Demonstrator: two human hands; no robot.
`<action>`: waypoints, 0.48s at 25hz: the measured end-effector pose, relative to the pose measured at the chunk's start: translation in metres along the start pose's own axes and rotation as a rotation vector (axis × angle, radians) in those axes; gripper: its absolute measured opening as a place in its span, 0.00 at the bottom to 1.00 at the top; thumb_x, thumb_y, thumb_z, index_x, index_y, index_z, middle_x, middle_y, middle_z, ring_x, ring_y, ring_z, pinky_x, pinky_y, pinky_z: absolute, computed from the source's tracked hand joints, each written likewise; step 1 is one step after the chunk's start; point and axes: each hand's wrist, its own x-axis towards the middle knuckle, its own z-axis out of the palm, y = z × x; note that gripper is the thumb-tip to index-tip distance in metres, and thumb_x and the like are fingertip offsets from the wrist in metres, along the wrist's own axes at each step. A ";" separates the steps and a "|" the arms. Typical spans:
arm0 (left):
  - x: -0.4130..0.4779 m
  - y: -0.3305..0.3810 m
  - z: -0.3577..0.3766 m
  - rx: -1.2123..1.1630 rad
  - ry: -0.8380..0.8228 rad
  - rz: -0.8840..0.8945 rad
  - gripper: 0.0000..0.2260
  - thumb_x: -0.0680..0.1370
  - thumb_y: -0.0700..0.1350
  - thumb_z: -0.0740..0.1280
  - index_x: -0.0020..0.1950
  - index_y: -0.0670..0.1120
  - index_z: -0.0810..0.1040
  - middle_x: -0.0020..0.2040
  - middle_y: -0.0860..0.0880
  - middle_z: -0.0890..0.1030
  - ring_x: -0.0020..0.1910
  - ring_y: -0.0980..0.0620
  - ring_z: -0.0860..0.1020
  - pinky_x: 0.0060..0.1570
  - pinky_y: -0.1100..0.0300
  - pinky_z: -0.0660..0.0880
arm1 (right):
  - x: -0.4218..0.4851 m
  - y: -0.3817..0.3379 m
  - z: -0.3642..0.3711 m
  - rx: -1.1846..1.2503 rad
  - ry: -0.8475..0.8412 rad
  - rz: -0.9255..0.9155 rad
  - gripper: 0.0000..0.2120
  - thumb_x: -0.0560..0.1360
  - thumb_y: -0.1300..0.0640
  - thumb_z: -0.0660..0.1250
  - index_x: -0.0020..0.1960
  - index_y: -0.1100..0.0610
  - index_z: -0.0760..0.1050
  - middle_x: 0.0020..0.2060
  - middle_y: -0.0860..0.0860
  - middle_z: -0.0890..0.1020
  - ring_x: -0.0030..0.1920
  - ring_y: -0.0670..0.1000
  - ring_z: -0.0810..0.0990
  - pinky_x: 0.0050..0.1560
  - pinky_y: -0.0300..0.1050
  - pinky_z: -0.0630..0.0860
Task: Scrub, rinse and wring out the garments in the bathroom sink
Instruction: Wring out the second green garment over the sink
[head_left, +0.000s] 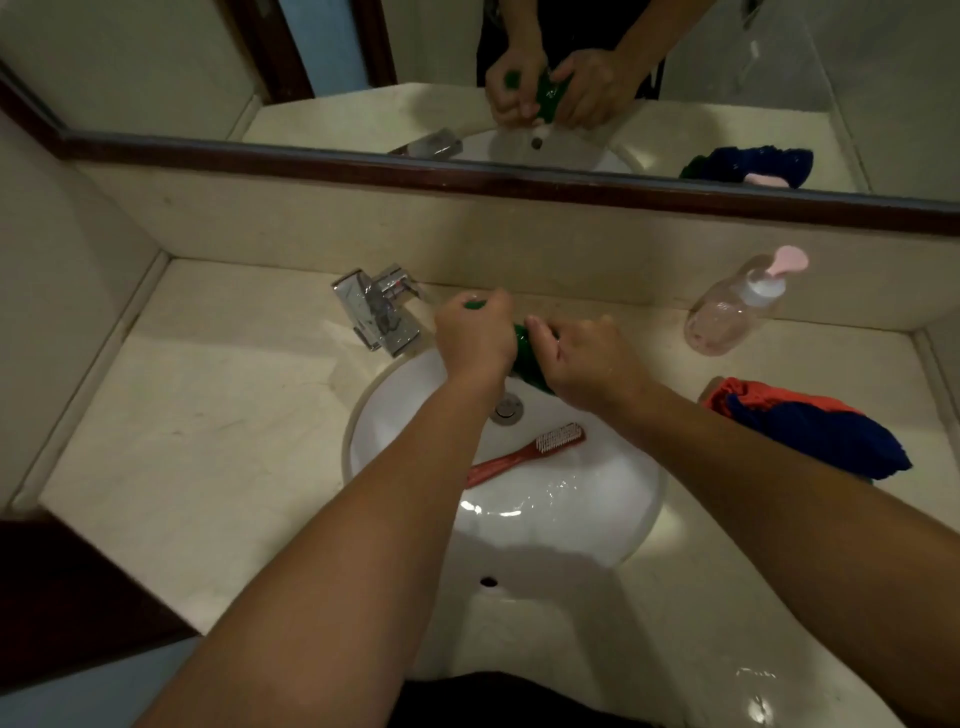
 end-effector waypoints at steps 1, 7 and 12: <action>0.002 -0.002 0.001 -0.002 0.012 -0.051 0.08 0.76 0.41 0.67 0.36 0.47 0.74 0.38 0.46 0.78 0.38 0.47 0.77 0.43 0.49 0.78 | 0.003 0.004 0.004 -0.032 -0.016 -0.015 0.23 0.84 0.44 0.50 0.37 0.51 0.73 0.28 0.56 0.78 0.27 0.55 0.71 0.32 0.44 0.65; 0.010 -0.004 -0.011 0.110 -0.058 0.029 0.07 0.78 0.43 0.67 0.40 0.46 0.77 0.39 0.46 0.78 0.38 0.49 0.76 0.39 0.56 0.74 | -0.004 -0.007 0.016 0.007 -0.009 0.093 0.23 0.86 0.47 0.53 0.40 0.56 0.75 0.29 0.53 0.76 0.29 0.55 0.75 0.33 0.45 0.67; 0.009 -0.008 -0.043 -0.001 -0.333 0.155 0.13 0.78 0.52 0.72 0.37 0.47 0.78 0.37 0.45 0.80 0.38 0.47 0.79 0.49 0.43 0.81 | -0.025 -0.021 0.007 0.760 -0.163 0.526 0.24 0.82 0.38 0.57 0.49 0.56 0.81 0.38 0.60 0.85 0.35 0.57 0.86 0.31 0.48 0.80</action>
